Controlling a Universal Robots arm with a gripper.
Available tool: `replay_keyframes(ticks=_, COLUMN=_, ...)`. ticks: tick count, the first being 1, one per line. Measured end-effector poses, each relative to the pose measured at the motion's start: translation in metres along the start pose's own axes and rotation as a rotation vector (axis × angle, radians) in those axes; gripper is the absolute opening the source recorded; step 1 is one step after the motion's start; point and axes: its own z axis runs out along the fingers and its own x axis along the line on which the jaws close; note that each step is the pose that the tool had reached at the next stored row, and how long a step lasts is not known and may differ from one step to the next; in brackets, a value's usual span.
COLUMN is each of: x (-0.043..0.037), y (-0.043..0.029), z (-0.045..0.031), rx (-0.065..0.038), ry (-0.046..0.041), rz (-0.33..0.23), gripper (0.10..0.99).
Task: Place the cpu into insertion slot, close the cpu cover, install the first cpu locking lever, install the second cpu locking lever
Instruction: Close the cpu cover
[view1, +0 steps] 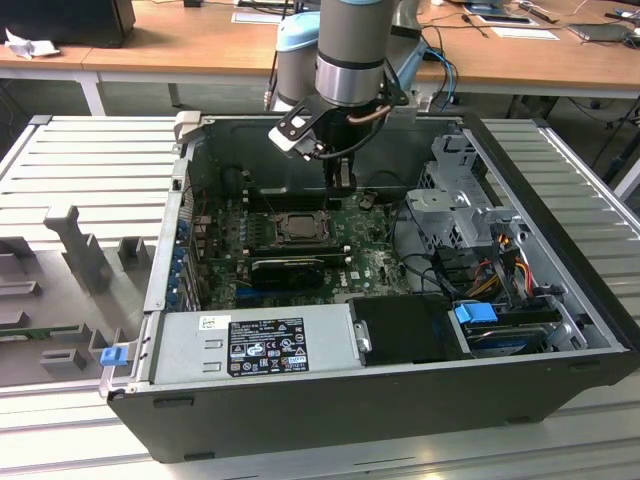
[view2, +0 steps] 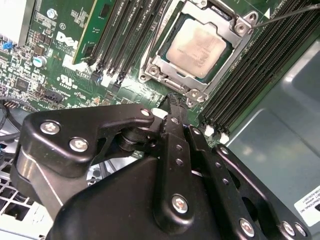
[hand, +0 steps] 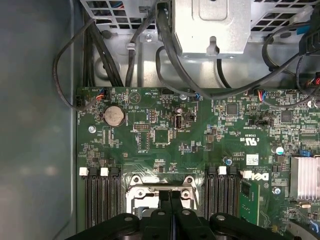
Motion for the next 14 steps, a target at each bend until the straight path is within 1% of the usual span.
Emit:
replay_keyframes(ticks=9, x=0.0, y=-0.0019, z=0.0098, rx=0.0, ry=-0.0001, rz=-0.005, gripper=0.106)
replay_keyframes(ticks=14, x=0.0, y=-0.0078, z=0.0152, rx=0.0, ry=-0.0001, rz=-0.01, gripper=0.106)
